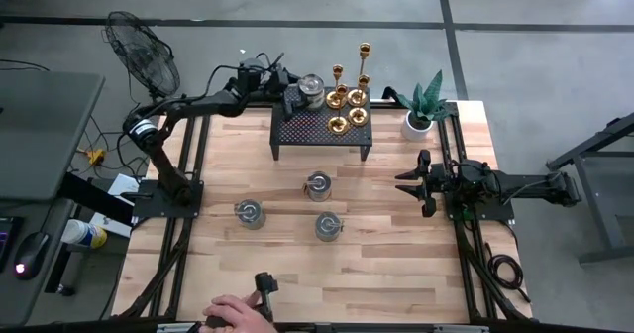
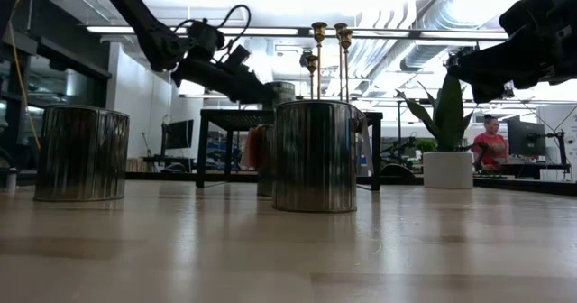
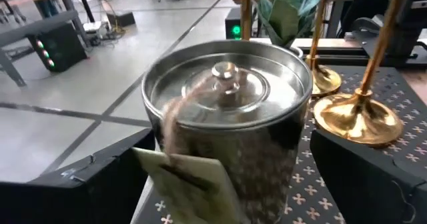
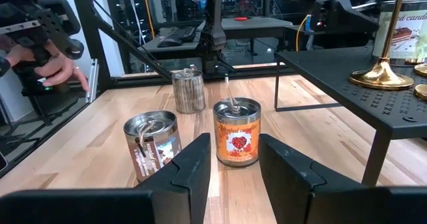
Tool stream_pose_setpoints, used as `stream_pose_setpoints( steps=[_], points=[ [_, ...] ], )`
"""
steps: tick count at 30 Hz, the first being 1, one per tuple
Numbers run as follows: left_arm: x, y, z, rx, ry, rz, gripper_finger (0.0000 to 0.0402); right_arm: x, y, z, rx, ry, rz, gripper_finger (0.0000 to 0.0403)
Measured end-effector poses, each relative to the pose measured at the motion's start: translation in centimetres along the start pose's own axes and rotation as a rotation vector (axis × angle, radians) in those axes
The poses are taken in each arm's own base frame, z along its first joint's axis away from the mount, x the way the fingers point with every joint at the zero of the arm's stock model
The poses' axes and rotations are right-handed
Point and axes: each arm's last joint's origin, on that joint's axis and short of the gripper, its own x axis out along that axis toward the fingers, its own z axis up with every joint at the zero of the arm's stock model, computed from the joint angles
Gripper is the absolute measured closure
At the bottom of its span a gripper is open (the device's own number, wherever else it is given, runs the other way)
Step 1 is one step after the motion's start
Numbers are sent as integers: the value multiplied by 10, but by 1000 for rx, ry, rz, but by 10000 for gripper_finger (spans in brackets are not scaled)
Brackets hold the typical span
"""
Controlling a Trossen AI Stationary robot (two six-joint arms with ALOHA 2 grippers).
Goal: Pick & Place candle stick holders
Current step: Put the scented candle on the shelf
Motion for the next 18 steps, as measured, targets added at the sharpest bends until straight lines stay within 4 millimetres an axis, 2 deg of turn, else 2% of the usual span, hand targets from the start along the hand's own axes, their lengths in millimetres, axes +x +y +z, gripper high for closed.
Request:
stream_pose_setpoints(
  steps=[7,18],
  points=[
    [-19,-13,-9,-6,17,19,11,0,0,0,0,0,0,285],
    [-38,-22,-2,22,-27,57,11,0,0,0,0,-1,0,285]
  ],
)
